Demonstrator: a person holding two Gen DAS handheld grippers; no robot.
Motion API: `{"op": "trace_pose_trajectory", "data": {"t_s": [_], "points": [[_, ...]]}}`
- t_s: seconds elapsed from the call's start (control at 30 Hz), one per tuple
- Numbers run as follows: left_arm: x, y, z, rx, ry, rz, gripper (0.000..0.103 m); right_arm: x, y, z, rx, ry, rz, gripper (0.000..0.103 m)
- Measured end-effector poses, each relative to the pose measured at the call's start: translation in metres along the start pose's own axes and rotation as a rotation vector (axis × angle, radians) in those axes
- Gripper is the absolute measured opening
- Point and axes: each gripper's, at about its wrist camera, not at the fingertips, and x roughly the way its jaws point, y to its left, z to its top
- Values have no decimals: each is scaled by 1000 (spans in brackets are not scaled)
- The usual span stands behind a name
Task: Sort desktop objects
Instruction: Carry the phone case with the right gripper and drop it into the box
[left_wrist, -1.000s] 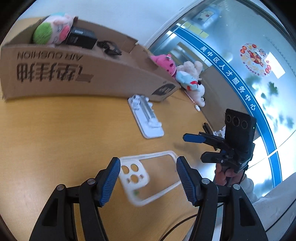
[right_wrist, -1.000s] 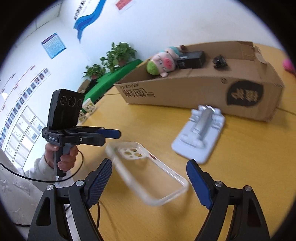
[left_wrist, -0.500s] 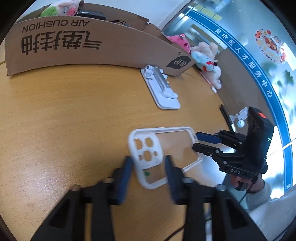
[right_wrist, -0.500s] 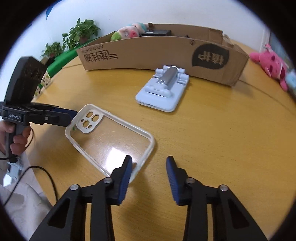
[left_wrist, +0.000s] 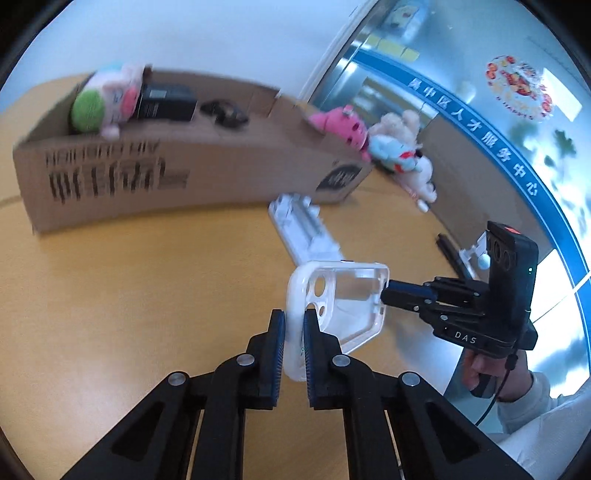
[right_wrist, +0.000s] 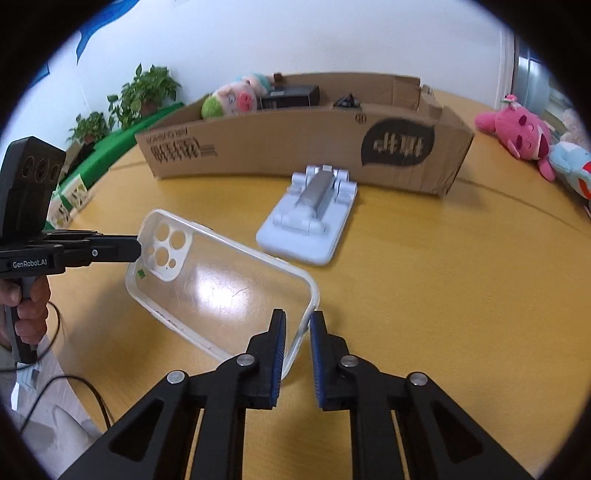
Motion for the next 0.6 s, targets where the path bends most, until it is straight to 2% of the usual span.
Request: {"op": "trace_pose_trajectory", "data": {"t_s": [0.1,0.17,0.23,0.33,0.43,0.6], "points": [[-10,-6,23,51,-45,-1,7,-8,1,19,-13,-60,15,12],[-17,-8,36,76,-75,10,7,-12,5,40,-41,-95,-27,13],[-24,-4,52,80,-105,0,7,-16,1,58,-28,-133,-14,13],[-29,-3,71,105,-133,37,7,-18,-3,85,-24,-175,4,13],[-39,4,91,100,-171,51,7,-17,0,111,-40,-205,2,13],[-51,25,130,89,-208,103,7,-12,4,156,-46,-252,44,13]]}}
